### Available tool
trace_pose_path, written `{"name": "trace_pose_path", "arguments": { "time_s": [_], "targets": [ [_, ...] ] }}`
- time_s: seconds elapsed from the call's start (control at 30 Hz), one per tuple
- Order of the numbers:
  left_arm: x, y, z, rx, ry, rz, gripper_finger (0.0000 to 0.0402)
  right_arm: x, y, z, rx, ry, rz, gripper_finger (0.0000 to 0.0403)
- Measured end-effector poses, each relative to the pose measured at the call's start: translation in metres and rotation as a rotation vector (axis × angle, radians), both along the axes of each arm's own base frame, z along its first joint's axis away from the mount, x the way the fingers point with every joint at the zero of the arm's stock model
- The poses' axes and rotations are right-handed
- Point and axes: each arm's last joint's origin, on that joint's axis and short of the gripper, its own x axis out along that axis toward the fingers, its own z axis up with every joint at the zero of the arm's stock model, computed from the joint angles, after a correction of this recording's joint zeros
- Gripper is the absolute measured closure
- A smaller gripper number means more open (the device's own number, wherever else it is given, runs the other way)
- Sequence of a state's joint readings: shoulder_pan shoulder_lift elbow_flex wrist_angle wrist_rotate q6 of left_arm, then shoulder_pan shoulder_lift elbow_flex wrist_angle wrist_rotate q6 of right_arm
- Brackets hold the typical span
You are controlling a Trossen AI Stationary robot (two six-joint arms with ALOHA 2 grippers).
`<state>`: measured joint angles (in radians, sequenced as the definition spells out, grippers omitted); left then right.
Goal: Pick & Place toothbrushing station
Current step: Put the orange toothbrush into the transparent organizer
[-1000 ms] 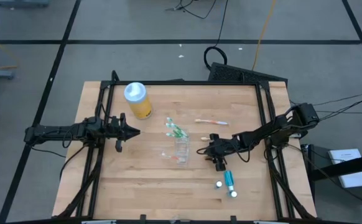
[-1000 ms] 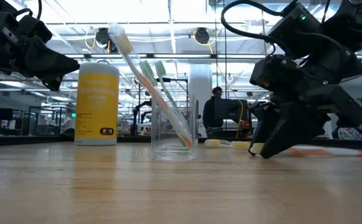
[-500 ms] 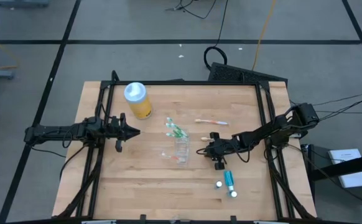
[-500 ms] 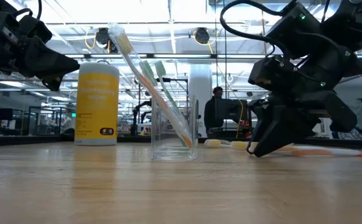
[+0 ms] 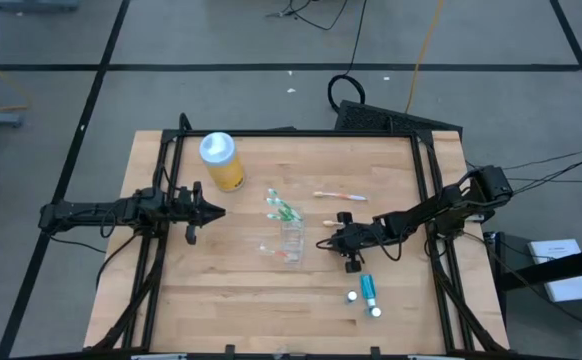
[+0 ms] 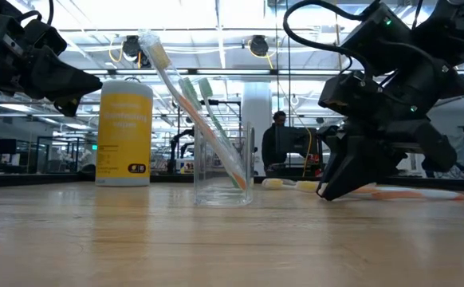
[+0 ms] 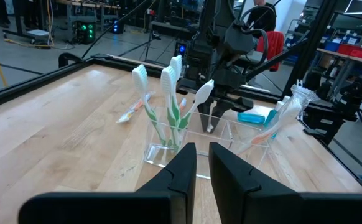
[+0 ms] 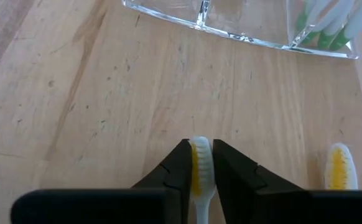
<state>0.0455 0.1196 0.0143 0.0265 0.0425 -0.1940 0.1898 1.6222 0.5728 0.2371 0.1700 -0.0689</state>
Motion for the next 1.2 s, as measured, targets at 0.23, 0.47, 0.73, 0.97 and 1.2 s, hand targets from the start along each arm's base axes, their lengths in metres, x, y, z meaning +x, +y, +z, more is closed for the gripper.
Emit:
{"name": "trace_pose_path", "arguments": {
  "time_s": [0.23, 0.47, 0.73, 0.97, 1.2],
  "targets": [
    [0.000, 0.000, 0.000, 0.000, 0.000, 0.000, 0.0353, 0.003, 0.000, 0.005, -0.002, -0.060, -0.012, 0.0357],
    [0.000, 0.000, 0.000, 0.000, 0.000, 0.000, 0.0353, 0.006, -0.001, 0.012, -0.005, -0.127, -0.021, 0.0358],
    [0.000, 0.000, 0.000, 0.000, 0.000, 0.000, 0.0353, 0.015, 0.002, 0.024, 0.043, -0.275, -0.009, 0.0358],
    [0.000, 0.000, 0.000, 0.000, 0.000, 0.000, 0.0353, 0.024, -0.001, 0.039, 0.071, -0.443, -0.025, 0.0358],
    [0.000, 0.000, 0.000, 0.000, 0.000, 0.000, 0.0353, 0.030, -0.003, 0.053, 0.139, -0.595, 0.024, 0.0358]
  ]
}}
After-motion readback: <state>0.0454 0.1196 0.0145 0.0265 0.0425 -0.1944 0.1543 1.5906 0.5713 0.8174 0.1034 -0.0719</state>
